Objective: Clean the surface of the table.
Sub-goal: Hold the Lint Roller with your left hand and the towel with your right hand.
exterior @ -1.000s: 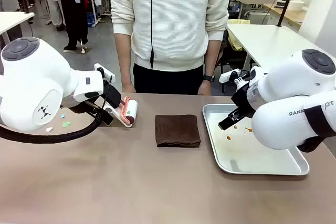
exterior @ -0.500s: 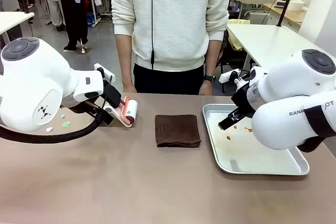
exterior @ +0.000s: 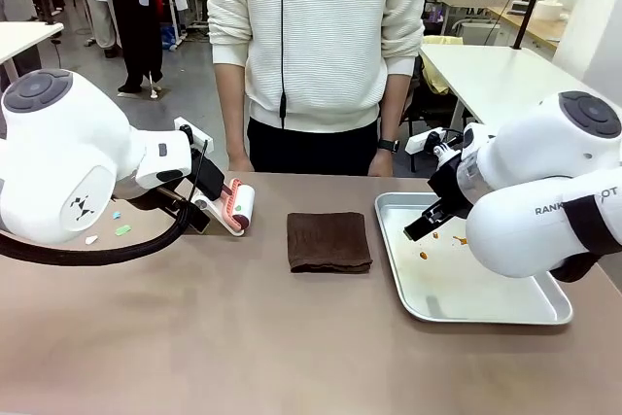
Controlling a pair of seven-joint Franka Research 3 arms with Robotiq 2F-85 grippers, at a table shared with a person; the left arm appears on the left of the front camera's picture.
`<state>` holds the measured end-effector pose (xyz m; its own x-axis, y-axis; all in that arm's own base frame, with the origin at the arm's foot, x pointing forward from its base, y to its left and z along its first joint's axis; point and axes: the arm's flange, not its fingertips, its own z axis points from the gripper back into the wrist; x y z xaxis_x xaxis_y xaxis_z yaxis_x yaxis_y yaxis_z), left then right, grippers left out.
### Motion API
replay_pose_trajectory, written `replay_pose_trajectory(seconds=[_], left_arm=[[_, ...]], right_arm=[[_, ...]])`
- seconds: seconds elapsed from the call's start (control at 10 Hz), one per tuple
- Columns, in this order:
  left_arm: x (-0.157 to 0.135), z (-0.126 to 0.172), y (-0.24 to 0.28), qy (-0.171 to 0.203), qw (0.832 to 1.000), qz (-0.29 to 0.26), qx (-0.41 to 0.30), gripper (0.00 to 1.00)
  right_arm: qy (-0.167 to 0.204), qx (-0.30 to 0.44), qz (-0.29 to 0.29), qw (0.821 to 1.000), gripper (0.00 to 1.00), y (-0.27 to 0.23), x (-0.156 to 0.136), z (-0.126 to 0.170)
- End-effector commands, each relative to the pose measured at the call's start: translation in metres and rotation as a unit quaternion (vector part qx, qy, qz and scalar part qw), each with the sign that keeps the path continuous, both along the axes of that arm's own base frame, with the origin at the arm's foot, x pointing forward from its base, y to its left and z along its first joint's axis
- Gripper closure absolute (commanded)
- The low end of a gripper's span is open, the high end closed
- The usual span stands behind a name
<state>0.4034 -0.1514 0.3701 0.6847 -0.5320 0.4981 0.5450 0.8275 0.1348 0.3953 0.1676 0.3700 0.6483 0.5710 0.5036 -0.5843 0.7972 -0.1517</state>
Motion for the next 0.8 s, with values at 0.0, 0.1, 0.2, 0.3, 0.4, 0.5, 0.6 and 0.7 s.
replay_pose_trajectory(seconds=[0.0, 0.1, 0.2, 0.3, 0.4, 0.5, 0.6, 0.7], left_arm=[[0.000, 0.000, 0.000, 0.000, 1.000, 0.000, 0.000, 0.00], [0.000, 0.000, 0.000, 0.000, 1.000, 0.000, 0.000, 0.00], [0.000, 0.000, 0.000, 0.000, 1.000, 0.000, 0.000, 0.00], [0.000, 0.000, 0.000, 0.000, 1.000, 0.000, 0.000, 0.00], [-0.002, 0.008, 0.012, 0.085, 0.996, 0.004, -0.013, 0.00], [-0.005, 0.015, 0.026, 0.141, 0.989, 0.027, -0.030, 0.00], [-0.008, 0.022, 0.040, 0.186, 0.980, 0.054, -0.049, 0.00], [-0.016, 0.032, 0.053, 0.210, 0.971, 0.053, -0.104, 0.00]], right_arm=[[0.000, 0.000, 0.000, 1.000, 0.00, 0.000, 0.000, 0.000], [0.000, 0.000, 0.000, 1.000, 0.00, 0.000, 0.000, 0.000], [0.000, 0.000, 0.000, 1.000, 0.00, 0.000, 0.000, 0.000], [0.037, 0.010, -0.008, 0.999, 0.00, -0.009, -0.002, 0.009], [0.121, -0.011, -0.049, 0.991, 0.00, -0.018, -0.009, 0.018], [0.155, 0.027, -0.068, 0.985, 0.00, -0.030, -0.017, 0.031], [0.194, 0.074, -0.109, 0.972, 0.00, -0.044, -0.021, 0.044], [0.223, 0.120, -0.126, 0.959, 0.00, -0.062, -0.024, 0.052]])
